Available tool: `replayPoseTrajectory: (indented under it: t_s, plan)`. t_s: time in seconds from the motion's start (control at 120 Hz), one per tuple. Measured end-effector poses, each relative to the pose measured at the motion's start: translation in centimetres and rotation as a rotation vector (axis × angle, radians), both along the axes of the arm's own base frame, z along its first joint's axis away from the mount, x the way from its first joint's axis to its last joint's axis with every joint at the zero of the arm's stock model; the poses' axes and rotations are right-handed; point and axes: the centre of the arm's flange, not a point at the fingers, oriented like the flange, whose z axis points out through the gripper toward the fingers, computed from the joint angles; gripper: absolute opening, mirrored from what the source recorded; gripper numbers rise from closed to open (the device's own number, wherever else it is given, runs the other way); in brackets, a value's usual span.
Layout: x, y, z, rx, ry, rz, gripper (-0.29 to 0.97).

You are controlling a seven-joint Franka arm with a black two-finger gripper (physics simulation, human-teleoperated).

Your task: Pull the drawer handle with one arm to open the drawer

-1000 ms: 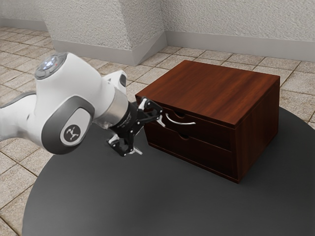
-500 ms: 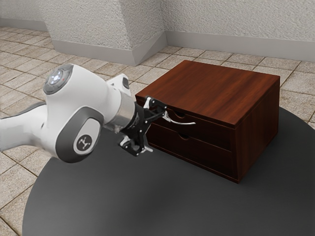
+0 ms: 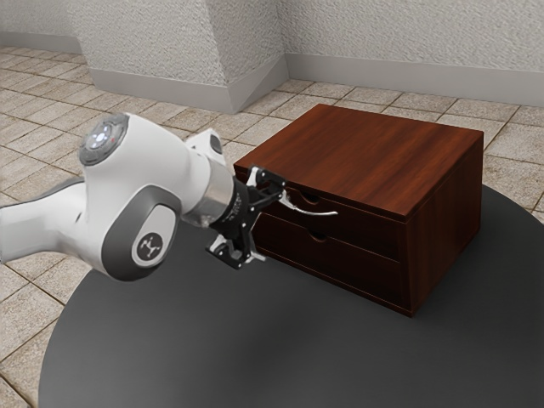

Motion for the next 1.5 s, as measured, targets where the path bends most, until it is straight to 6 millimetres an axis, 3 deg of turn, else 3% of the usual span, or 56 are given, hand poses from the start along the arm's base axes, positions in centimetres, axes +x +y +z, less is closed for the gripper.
replayPoseTrajectory:
  t_s: [0.6,1.5]
  plan:
    - [2.4,0.1,-1.7,-0.013,-0.006,0.023,0.68]
    - [3.9,0.3,-2.7,-0.019,0.004,0.036,0.68]
